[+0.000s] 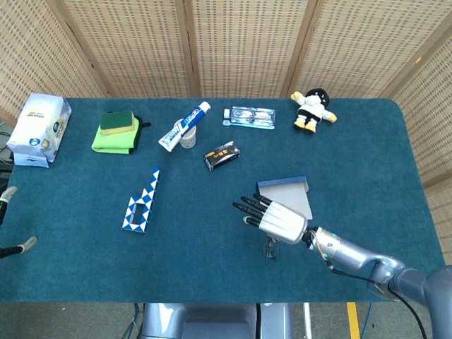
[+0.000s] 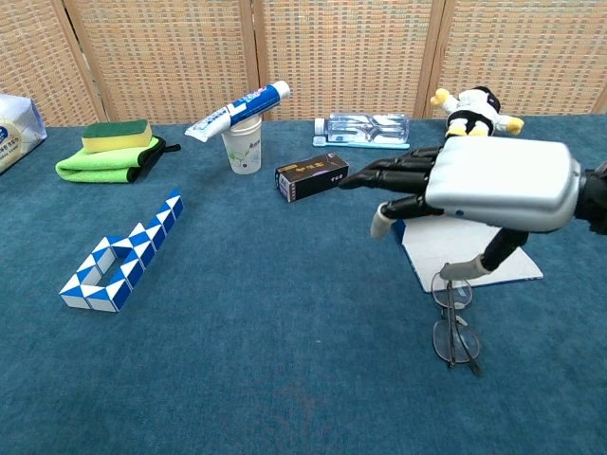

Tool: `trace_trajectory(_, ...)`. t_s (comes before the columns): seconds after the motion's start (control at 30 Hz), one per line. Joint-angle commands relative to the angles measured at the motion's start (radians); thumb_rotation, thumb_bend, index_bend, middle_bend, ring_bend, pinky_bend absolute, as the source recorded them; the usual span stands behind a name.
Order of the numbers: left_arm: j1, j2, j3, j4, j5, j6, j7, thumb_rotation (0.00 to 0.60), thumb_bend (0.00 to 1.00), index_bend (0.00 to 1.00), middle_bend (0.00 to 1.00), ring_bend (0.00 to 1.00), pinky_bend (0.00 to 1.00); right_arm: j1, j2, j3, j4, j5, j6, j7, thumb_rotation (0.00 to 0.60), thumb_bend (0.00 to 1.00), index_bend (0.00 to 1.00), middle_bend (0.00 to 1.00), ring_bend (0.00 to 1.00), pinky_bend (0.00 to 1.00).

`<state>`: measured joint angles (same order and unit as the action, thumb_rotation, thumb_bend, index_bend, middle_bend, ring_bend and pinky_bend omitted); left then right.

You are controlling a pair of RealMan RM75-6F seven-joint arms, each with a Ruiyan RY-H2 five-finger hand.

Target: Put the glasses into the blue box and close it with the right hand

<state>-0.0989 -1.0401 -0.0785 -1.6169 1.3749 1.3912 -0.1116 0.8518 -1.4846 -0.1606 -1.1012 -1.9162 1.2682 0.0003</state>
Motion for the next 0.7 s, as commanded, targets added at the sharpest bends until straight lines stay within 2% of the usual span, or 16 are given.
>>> trace_trajectory(0.03, 0.002, 0.001, 0.002, -0.001, 0.004, 0.005, -0.003, 0.6, 0.0, 0.0, 0.0, 0.0, 0.0, 0.027, -0.061, -0.009, 0.053, -0.055, -0.018, -0.053, 0.6, 0.31, 0.31, 0.0, 0.0, 0.19)
trace_trajectory(0.33, 0.006, 0.005, 0.006, 0.002, 0.009, 0.007, -0.016, 0.6, 0.0, 0.0, 0.0, 0.0, 0.0, 0.037, -0.132, -0.032, 0.179, -0.119, -0.019, -0.12, 0.6, 0.32, 0.32, 0.0, 0.0, 0.19)
trace_trajectory(0.7, 0.008, 0.009, 0.008, 0.005, 0.01, 0.006, -0.029, 0.6, 0.0, 0.0, 0.0, 0.0, 0.0, 0.025, -0.108, -0.051, 0.196, -0.13, 0.014, -0.117, 0.6, 0.34, 0.32, 0.0, 0.0, 0.19)
